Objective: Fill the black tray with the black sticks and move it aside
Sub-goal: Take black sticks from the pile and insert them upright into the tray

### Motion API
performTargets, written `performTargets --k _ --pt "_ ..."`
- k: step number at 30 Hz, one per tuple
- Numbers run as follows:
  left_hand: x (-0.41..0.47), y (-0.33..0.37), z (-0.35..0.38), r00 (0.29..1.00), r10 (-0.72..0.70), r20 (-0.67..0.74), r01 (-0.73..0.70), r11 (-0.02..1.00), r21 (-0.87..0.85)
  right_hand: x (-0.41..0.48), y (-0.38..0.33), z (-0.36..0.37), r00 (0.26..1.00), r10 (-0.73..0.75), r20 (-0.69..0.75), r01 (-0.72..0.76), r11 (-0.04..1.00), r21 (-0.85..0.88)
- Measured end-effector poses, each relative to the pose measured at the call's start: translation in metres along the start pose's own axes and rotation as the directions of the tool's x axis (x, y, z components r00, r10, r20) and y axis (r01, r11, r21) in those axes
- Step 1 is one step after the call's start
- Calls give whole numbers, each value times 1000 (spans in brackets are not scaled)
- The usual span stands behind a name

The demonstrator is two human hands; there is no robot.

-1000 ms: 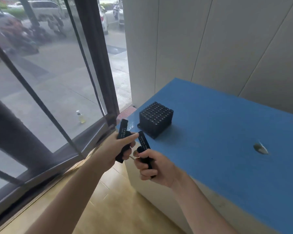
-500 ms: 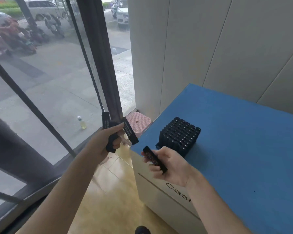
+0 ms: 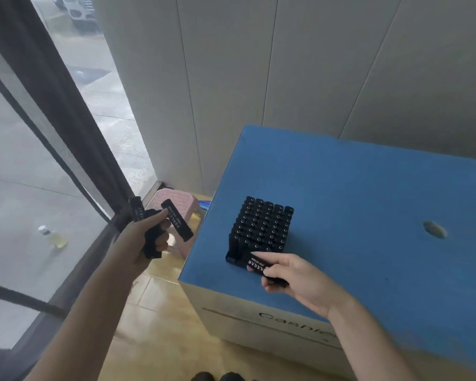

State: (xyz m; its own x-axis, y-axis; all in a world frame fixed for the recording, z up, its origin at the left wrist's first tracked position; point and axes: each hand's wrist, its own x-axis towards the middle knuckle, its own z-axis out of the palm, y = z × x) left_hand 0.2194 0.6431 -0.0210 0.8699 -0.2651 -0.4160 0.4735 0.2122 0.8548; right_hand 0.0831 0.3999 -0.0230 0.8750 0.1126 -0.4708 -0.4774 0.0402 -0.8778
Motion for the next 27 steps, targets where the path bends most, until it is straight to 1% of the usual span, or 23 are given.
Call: performTargets --k 3,5,8,11,12,16,19,23,27 --pt "16 -1 3 997 -44 62 43 999 17 -9 9 1 988 -33 -153 12 991 -133" --pt "25 1 3 990 -88 114 83 995 47 -11 13 7 954 -51 -294 -7 981 -192" --pt "35 8 0 979 -111 174 98 992 81 -6 15 19 883 -146 -446 12 957 -289" --pt "42 16 -6 966 -116 233 92 990 109 -1 13 32 779 -296 -553 52 909 -414" --pt "44 17 -9 959 -125 254 97 988 119 1 13 38 750 -330 -573 47 891 -451" --pt "51 17 -19 942 -149 301 107 983 152 14 12 60 718 -395 -573 41 846 -532" --pt "53 16 -24 934 -166 318 115 978 173 29 14 70 663 -457 -593 41 813 -581" --pt "51 11 -31 922 -190 337 126 971 202 38 16 77 636 -528 -562 53 757 -651" --pt "48 12 -37 918 -196 344 129 970 208 39 12 81 581 -566 -585 70 751 -657"
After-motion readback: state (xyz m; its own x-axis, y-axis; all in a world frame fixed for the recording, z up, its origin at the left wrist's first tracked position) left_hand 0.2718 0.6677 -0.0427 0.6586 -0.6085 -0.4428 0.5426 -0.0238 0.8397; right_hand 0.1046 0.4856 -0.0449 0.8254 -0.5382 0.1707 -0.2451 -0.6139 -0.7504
